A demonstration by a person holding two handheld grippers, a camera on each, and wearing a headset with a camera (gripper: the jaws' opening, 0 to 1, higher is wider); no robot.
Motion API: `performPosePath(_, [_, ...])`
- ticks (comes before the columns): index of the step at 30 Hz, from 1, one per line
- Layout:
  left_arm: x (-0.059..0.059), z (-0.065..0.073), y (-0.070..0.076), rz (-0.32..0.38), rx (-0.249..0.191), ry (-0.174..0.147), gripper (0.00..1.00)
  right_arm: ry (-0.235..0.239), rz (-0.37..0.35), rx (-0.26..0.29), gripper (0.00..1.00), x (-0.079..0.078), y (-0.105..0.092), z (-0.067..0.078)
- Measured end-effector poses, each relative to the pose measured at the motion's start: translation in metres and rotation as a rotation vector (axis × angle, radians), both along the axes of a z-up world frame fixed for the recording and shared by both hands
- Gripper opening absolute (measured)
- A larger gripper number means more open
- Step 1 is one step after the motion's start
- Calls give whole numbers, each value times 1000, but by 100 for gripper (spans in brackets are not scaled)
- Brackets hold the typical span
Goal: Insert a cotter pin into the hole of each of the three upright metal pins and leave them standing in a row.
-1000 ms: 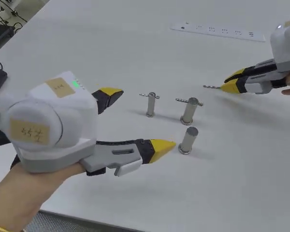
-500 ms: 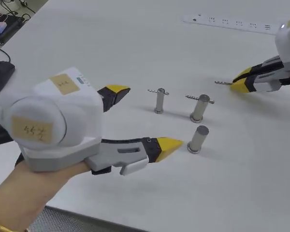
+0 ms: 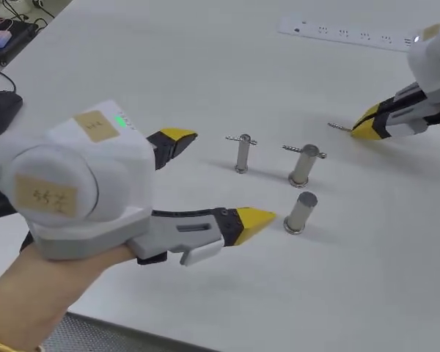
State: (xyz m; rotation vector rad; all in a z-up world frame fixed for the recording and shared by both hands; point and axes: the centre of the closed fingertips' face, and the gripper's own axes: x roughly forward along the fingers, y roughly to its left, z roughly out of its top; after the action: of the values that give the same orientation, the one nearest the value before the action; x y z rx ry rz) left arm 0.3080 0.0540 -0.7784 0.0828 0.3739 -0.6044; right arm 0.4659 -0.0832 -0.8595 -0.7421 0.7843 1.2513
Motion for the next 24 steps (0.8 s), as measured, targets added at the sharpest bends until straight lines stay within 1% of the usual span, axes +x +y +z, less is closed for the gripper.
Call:
performPosePath(2, [0, 0, 0, -1, 1, 1, 77, -10, 15, -26, 6, -2, 0, 0])
performPosePath(4, [0, 0, 0, -2, 5, 2, 76, -13, 22, -40, 5, -3, 1, 1])
performPosePath(6, [0, 0, 0, -3, 6, 1, 76, -17, 24, -52, 4, 3, -1, -1])
performPosePath(7, [0, 1, 0, -2, 4, 0, 76, -22, 28, -58, 4, 4, -2, -2])
performPosePath(14, [0, 1, 0, -3, 5, 0, 76, -42, 21, -66, 2, 3, -4, 0])
performPosePath(17, [-1, 0, 0, -6, 10, 4, 76, -57, 13, -65, 2, 11, -5, 0])
performPosePath(20, [-1, -1, -1, -10, 17, 8, 75, -69, 11, -58, 2, 13, -5, 4])
performPosePath(24, [-2, -1, -2, -13, 12, 12, 74, -93, 11, -47, 2, 14, -4, 11])
